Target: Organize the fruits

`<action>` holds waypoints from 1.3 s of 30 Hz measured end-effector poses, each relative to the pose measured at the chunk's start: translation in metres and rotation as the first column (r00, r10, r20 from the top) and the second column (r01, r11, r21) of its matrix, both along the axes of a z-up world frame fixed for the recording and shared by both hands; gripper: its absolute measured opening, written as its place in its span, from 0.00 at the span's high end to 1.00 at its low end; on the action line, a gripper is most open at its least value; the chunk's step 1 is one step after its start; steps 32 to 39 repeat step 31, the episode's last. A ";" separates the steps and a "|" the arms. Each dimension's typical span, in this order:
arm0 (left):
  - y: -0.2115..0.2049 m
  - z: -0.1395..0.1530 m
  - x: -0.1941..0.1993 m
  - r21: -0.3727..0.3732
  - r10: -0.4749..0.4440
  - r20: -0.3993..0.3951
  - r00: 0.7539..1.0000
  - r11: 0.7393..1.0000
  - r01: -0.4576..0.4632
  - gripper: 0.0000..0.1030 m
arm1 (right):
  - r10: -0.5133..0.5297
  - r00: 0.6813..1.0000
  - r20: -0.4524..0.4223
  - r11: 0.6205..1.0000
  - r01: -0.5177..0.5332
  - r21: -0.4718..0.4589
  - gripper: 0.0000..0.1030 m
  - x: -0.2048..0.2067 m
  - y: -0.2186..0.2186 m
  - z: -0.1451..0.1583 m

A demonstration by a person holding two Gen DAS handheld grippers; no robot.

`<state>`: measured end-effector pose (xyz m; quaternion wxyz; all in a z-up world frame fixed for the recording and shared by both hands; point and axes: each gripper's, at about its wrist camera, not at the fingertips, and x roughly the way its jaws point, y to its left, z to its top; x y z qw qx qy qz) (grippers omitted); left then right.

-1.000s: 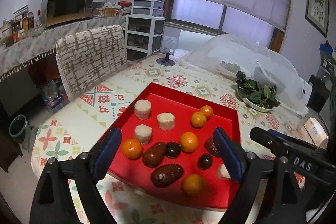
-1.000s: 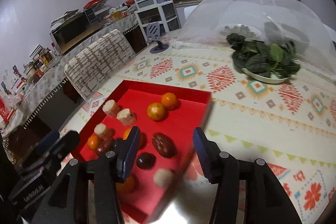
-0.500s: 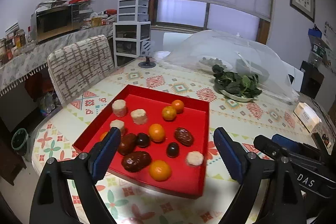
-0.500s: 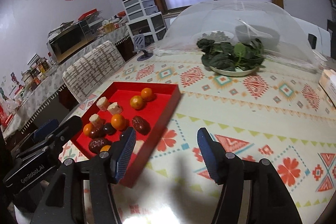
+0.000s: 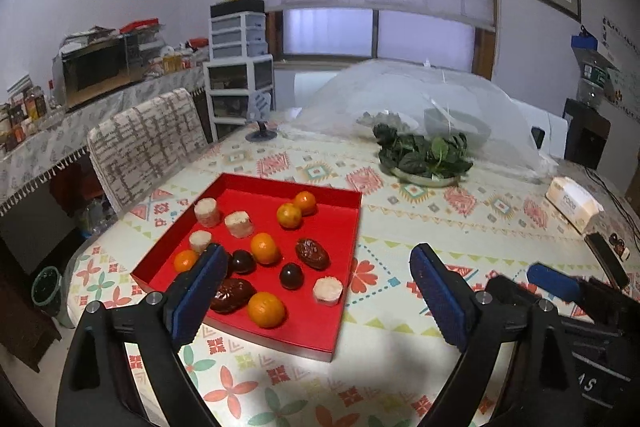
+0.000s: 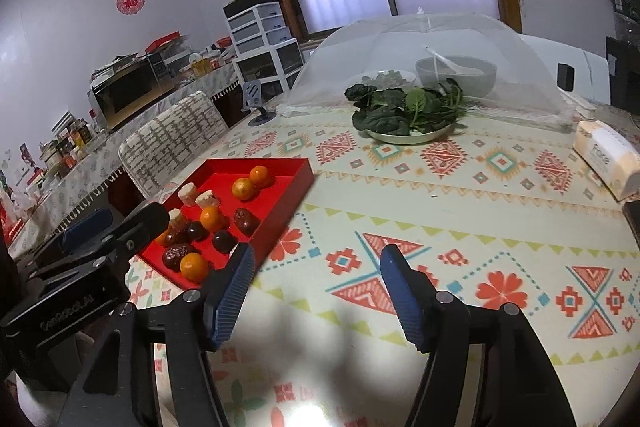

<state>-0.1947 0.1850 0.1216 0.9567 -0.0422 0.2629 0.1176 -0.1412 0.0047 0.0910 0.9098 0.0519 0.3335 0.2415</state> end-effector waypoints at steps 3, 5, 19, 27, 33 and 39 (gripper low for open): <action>-0.001 0.010 -0.016 0.003 0.050 0.084 0.995 0.999 -0.050 0.06 | 0.003 1.000 0.012 1.000 -0.003 -0.001 0.31 -0.007 -0.006 0.000; 0.002 0.019 -0.031 0.005 0.098 0.167 0.981 0.995 -0.100 0.00 | 0.008 1.000 0.026 1.000 -0.008 -0.006 0.31 -0.013 -0.008 0.001; 0.008 0.028 -0.053 0.044 0.198 0.225 0.954 0.976 -0.213 0.00 | 0.134 0.984 0.120 0.990 -0.128 -0.056 0.20 -0.048 0.022 0.004; 0.002 0.003 -0.009 -0.036 0.147 0.038 0.988 0.989 -0.146 0.00 | 0.139 0.985 0.103 0.989 -0.132 -0.070 0.19 -0.047 0.022 -0.002; -0.014 -0.001 0.008 -0.034 0.107 -0.001 0.994 0.994 -0.107 0.00 | 0.076 0.993 0.086 0.996 -0.072 -0.055 0.19 -0.035 0.001 -0.002; -0.014 -0.001 0.008 -0.034 0.107 -0.001 0.994 0.994 -0.107 0.00 | 0.076 0.993 0.086 0.996 -0.072 -0.055 0.19 -0.035 0.001 -0.002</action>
